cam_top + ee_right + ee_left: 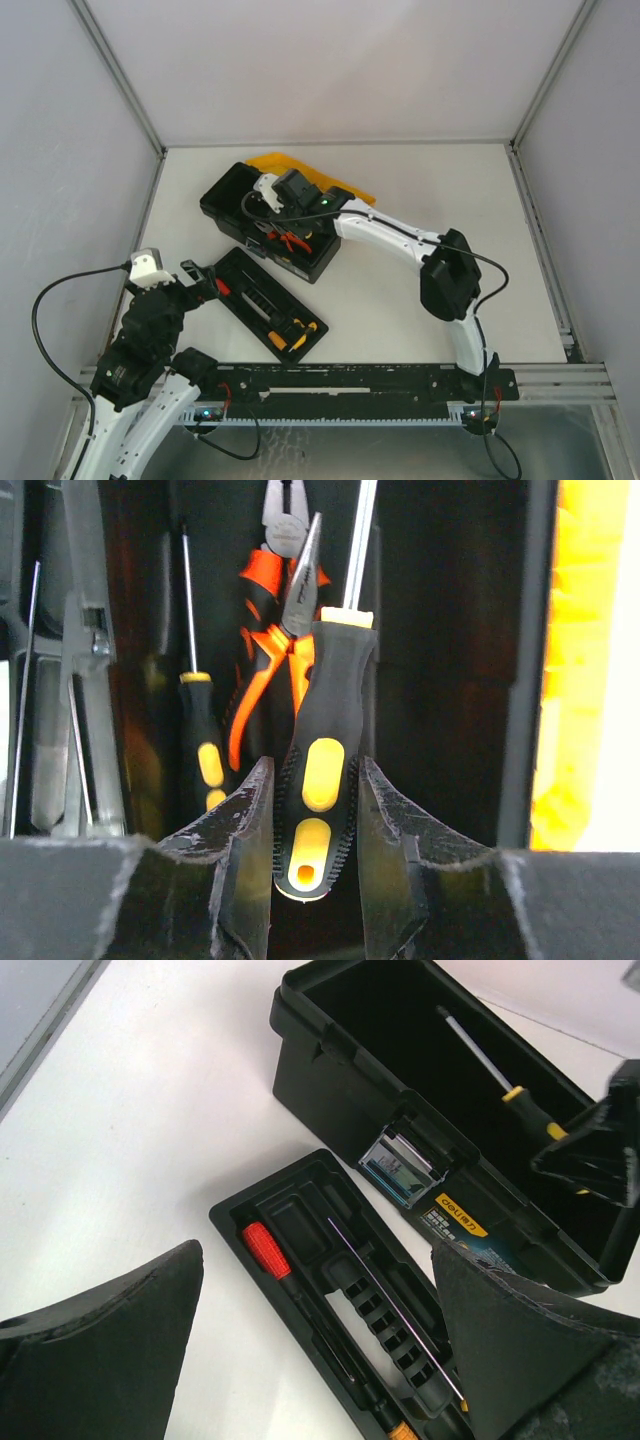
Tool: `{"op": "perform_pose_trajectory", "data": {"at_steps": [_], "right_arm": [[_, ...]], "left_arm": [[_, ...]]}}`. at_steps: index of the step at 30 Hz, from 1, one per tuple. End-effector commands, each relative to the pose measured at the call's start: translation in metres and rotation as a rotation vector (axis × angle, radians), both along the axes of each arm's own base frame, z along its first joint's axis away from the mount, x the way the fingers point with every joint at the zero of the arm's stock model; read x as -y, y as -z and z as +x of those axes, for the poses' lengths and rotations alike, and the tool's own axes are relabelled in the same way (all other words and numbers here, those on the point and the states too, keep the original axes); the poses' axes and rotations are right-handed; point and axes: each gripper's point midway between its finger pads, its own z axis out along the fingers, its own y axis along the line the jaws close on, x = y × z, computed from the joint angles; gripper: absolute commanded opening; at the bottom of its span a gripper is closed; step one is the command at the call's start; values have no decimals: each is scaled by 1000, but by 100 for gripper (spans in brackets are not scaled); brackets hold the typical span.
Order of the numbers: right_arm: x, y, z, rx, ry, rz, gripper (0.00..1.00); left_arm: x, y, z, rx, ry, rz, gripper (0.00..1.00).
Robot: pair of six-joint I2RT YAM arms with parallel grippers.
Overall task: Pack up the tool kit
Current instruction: Place the screwdriver in the toolbox.
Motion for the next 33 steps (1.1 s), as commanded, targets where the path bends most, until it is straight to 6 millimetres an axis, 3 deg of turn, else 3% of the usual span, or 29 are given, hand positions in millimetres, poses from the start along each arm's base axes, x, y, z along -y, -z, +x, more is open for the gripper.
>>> {"op": "perform_pose_trajectory", "data": {"at_steps": [1, 3, 10, 13, 20, 25, 28, 30, 33], "right_arm": [[-14, -2, 10, -63, -10, 56, 15], [-14, 0, 15, -78, 19, 81, 19], [-12, -22, 15, -92, 31, 185, 23], [-7, -24, 13, -87, 39, 182, 37], [0, -53, -4, -51, 39, 212, 47], [-8, -88, -46, 5, 6, 315, 48], [-25, -116, -85, -31, -89, 500, 53], [-35, -122, -110, -84, -134, 573, 54], [-49, -112, -135, -118, -156, 563, 54]], "left_arm": [[-2, 1, 4, 7, -13, 11, 100], [-1, 0, 4, 9, -12, 10, 100], [-2, 1, 4, 7, -14, 10, 100], [-2, 1, 4, 5, -14, 12, 100], [-1, 1, 5, -1, -12, 15, 100], [-4, 0, 4, 3, -28, 15, 100], [-8, -1, 3, 9, -50, 13, 100], [-14, -4, 1, 16, -79, 8, 100], [-24, -8, -5, 42, -130, -7, 100]]}}
